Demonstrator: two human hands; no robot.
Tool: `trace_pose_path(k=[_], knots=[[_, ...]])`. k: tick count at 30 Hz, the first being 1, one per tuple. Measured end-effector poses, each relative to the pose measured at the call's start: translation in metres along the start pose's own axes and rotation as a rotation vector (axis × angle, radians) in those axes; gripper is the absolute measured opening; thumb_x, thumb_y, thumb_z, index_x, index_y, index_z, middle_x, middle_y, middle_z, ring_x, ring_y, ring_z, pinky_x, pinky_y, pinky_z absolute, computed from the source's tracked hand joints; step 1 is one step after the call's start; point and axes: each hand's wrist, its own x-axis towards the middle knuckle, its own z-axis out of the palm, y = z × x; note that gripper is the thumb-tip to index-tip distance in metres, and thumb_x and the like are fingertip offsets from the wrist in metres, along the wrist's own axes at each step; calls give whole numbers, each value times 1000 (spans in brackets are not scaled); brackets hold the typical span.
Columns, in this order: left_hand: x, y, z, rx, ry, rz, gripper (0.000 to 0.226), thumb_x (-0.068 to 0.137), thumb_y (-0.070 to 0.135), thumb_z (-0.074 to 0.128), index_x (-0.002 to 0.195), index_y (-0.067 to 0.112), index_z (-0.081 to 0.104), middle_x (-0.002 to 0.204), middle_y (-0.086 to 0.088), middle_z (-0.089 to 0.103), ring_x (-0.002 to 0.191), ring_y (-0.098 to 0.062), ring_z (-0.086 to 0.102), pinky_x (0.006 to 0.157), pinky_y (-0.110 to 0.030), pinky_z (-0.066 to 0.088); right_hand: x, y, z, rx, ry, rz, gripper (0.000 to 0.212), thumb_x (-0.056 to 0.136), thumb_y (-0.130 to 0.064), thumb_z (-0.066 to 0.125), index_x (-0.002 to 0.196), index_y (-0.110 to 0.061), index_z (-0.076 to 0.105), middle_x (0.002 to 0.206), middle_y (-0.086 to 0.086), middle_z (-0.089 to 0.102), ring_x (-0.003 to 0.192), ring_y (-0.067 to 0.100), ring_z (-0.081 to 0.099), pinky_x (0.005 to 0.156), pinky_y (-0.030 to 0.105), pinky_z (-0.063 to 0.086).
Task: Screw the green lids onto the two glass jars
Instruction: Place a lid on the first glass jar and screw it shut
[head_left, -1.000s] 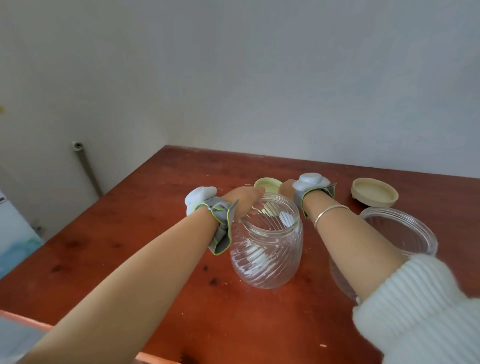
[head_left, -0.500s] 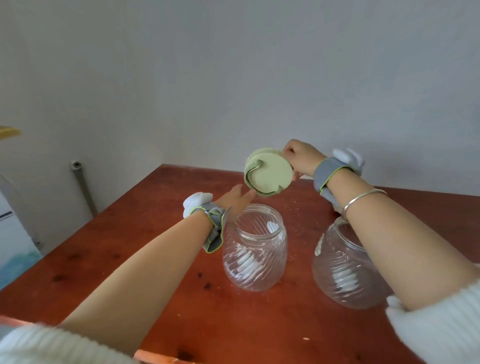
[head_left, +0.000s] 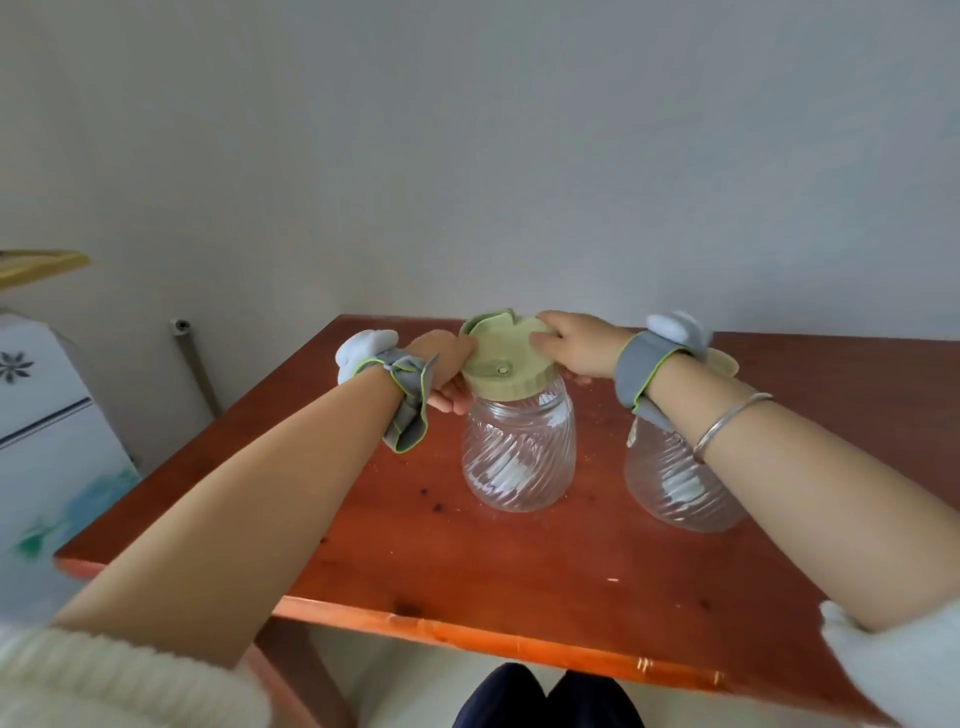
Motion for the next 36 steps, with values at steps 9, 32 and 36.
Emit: trace_pose_path(k=[9, 32, 36], knots=[[-2, -3, 20, -71, 5, 23, 49, 98, 35, 36, 63, 3, 48, 23, 0, 52, 20, -4, 51, 29, -10, 42, 9, 2, 29, -149, 35, 96, 40, 97, -21, 35, 131, -2, 44, 133, 21, 51, 120, 35, 51, 94, 36, 41], [14, -101, 77, -184, -4, 268, 127, 61, 10, 85, 150, 15, -6, 156, -1, 20, 144, -16, 24, 105, -18, 26, 1, -3, 20, -208, -169, -162, 72, 80, -19, 69, 143, -24, 34, 146, -1, 40, 133, 18, 40, 96, 19, 31], [16, -104, 80, -201, 8, 278, 121, 64, 11, 83, 150, 17, 0, 152, 0, 29, 140, -15, 30, 100, -17, 27, 2, -7, 15, -242, -237, -150, 71, 79, -13, 68, 140, -25, 35, 123, -6, 45, 111, 14, 45, 90, 21, 35]])
